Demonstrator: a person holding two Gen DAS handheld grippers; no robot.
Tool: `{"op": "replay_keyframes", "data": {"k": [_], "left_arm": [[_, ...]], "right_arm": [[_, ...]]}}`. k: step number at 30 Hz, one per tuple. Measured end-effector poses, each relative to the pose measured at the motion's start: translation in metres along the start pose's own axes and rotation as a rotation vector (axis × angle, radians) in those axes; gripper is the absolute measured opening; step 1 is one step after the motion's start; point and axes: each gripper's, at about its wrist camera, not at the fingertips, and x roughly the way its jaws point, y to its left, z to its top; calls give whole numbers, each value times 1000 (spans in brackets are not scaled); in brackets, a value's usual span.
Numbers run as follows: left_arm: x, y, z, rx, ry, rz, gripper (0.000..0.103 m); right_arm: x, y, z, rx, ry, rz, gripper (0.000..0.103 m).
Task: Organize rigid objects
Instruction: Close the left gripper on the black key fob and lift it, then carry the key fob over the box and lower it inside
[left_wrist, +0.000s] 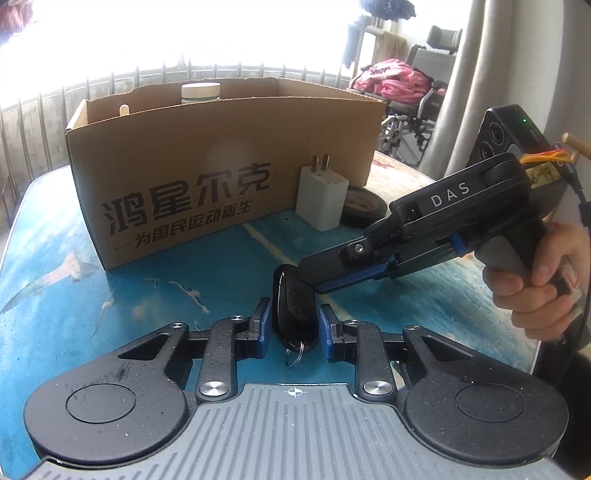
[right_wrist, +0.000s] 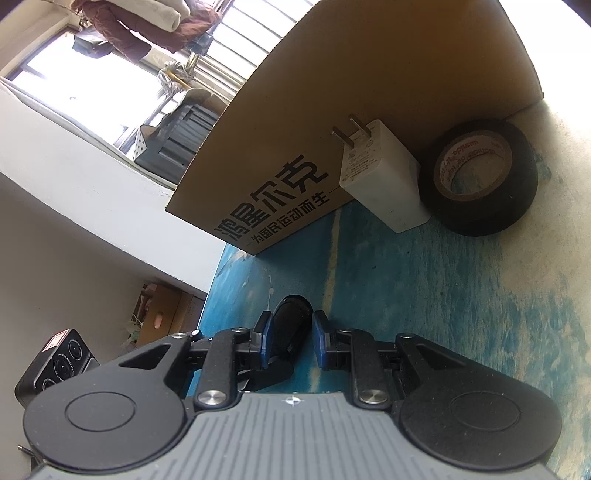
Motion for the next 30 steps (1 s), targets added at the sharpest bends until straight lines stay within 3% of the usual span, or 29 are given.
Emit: {"op": "replay_keyframes", "data": {"k": [1, 2, 7, 12, 19, 24, 26, 27, 30], "left_arm": [[-3, 2, 1, -16, -18, -10, 23], [-7, 4, 1, -44, -39, -18, 15], [-6, 8, 5, -77, 27, -52, 15], [-5, 8, 1, -112, 11, -69, 13], [-13, 38, 0, -374, -31, -162, 13], [-18, 45, 1, -446, -61, -202, 13], [-19, 48, 2, -498, -69, -239, 13], [-21, 49, 3, -511, -73, -259, 13], [-34, 45, 18, -459, -112, -261, 13]], "right_arm": [[0, -1, 1, 5, 1, 4, 25], [0, -2, 1, 9, 2, 8, 25], [-3, -9, 1, 67, -16, 44, 26], [-3, -7, 1, 36, -22, 30, 26], [-5, -12, 2, 86, -9, 65, 31], [-5, -15, 5, 131, -10, 104, 39], [-6, -16, 5, 144, -19, 132, 36], [-7, -12, 6, 130, -35, 145, 29], [-18, 10, 10, 62, -64, 160, 26]]}}
